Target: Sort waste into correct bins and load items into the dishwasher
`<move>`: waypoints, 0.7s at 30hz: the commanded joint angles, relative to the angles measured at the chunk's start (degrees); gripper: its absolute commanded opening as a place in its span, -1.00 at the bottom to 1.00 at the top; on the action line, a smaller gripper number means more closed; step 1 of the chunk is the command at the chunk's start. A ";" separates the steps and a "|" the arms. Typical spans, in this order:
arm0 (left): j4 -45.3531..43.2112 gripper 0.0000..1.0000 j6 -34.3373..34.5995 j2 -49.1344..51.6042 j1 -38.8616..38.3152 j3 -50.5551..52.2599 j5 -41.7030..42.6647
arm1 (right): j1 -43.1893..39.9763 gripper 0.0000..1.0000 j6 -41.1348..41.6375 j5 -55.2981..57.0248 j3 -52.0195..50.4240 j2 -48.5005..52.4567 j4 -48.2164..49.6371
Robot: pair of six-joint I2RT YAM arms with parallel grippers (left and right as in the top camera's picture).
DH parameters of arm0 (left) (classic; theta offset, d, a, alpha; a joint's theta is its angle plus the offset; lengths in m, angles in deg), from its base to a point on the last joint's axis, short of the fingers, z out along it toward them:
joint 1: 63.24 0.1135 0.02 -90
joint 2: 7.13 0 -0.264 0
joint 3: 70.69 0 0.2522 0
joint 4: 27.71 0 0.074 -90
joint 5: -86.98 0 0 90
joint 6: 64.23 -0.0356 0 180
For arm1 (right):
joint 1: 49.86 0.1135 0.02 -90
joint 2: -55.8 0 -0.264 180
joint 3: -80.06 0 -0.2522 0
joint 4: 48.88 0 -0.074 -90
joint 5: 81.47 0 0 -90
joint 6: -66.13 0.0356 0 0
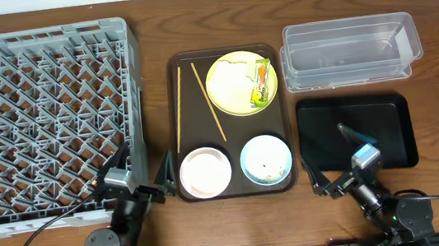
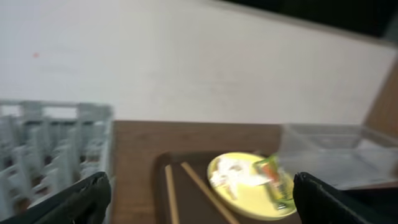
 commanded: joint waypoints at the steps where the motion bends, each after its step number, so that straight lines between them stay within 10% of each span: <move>1: 0.35 0.88 5.07 0.50 0.02 -4.22 3.43 | -0.15 0.99 7.67 -1.95 3.50 0.50 -0.68; 21: 61.83 0.88 2.03 50.56 0.02 -68.89 12.57 | -0.17 0.98 -7.85 -9.99 68.83 53.79 -55.82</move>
